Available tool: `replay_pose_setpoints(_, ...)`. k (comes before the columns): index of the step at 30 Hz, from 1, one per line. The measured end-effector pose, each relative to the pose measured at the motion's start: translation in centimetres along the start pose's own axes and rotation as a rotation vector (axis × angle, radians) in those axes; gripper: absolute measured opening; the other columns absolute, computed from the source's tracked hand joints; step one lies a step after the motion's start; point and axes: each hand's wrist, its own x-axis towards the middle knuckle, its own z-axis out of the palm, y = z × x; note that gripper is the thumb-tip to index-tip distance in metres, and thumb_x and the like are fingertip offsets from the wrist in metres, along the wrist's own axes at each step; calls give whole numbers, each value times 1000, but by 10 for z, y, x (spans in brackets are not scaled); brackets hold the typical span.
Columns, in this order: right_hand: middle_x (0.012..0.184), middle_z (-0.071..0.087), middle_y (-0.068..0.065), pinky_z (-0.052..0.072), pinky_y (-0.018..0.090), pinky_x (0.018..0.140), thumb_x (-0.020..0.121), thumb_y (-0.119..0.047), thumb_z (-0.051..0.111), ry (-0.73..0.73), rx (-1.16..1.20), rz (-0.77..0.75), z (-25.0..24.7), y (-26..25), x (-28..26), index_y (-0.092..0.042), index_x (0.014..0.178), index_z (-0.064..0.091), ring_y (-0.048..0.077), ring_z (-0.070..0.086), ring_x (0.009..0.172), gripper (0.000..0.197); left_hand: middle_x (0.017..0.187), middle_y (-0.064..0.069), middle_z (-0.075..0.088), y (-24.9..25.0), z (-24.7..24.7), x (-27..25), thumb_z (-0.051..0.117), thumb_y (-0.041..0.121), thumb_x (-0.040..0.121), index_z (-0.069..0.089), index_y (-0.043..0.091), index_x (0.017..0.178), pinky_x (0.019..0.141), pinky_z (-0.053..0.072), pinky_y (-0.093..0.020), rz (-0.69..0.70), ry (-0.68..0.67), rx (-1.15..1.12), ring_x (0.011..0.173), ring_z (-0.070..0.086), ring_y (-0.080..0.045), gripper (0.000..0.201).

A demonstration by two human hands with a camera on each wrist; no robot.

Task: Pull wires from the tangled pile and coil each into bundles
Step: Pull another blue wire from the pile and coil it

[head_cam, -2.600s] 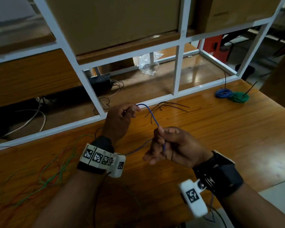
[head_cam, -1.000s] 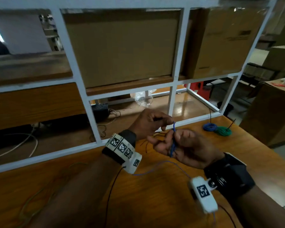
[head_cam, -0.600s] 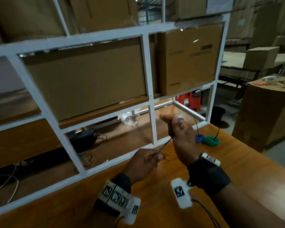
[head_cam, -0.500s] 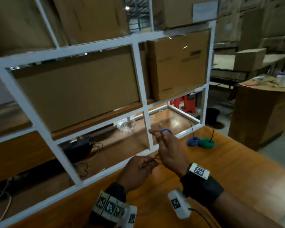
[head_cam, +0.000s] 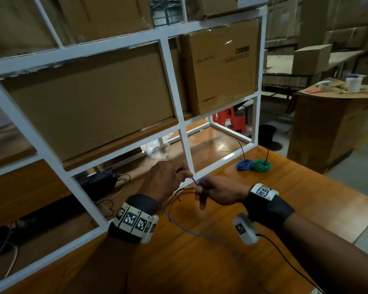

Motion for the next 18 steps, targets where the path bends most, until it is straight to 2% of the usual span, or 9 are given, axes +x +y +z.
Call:
replay_pose_setpoints(2,99,79,-2,49,23,86,112,-31,40,-194,234,-45,3,0,-6,-9,111,67,11,67,97,36,74,17,67,1,-5,3,69,36,89,71,33,82,62,47,-20,77,4,-26,71,63,1,8)
replay_pose_setpoints(5,102,78,4,45,39,95,111,-30,39,-392,553,-212,9,-4,-17,-7,112,65,28,65,109,35,71,12,71,1,-13,8,80,28,79,77,24,76,60,48,-19,80,50,-238,68,65,-3,6)
replay_pose_setpoints(9,102,76,14,44,42,109,106,-20,43,-550,1150,-481,7,-24,-18,1,111,60,30,65,120,28,58,-1,64,3,-9,17,81,24,78,76,29,67,53,42,-23,14,163,-575,54,53,-12,13)
replay_pose_setpoints(11,106,76,17,34,50,117,104,-21,51,-505,1319,-612,4,-40,-13,-1,114,64,32,63,124,26,67,-16,66,12,-8,16,73,14,87,75,17,76,58,47,-30,0,196,-695,61,58,-22,11)
replay_pose_setpoints(12,110,75,18,35,50,117,105,-20,48,-468,1384,-670,2,-47,-10,-2,115,65,32,62,126,27,71,-15,69,15,-6,15,68,8,91,72,10,81,61,51,-32,-17,195,-715,65,63,-22,11)
replay_pose_setpoints(14,120,71,24,42,50,116,107,-16,34,-343,1501,-731,-4,-61,-6,1,116,64,34,61,130,36,65,6,70,23,3,10,57,-4,95,66,15,80,60,54,-23,-161,181,-776,61,65,-2,26)
replay_pose_setpoints(15,125,69,26,43,51,116,108,-16,31,-241,1537,-727,-7,-66,-3,1,115,65,35,60,130,39,60,11,65,24,11,6,55,-6,96,63,22,77,53,52,-22,-235,188,-783,53,61,1,35)
replay_pose_setpoints(17,131,66,26,41,48,118,110,-18,28,-20,1574,-709,-14,-70,-1,0,113,68,34,58,133,43,55,0,56,22,28,-1,52,1,100,65,26,71,39,40,-27,-286,189,-834,42,50,-11,41)
replay_pose_setpoints(18,133,65,25,41,46,118,112,-18,27,84,1582,-697,-17,-69,1,-1,113,68,33,57,135,44,55,-7,54,21,34,-5,51,7,102,69,23,75,39,32,-25,-292,174,-888,41,43,-15,36)
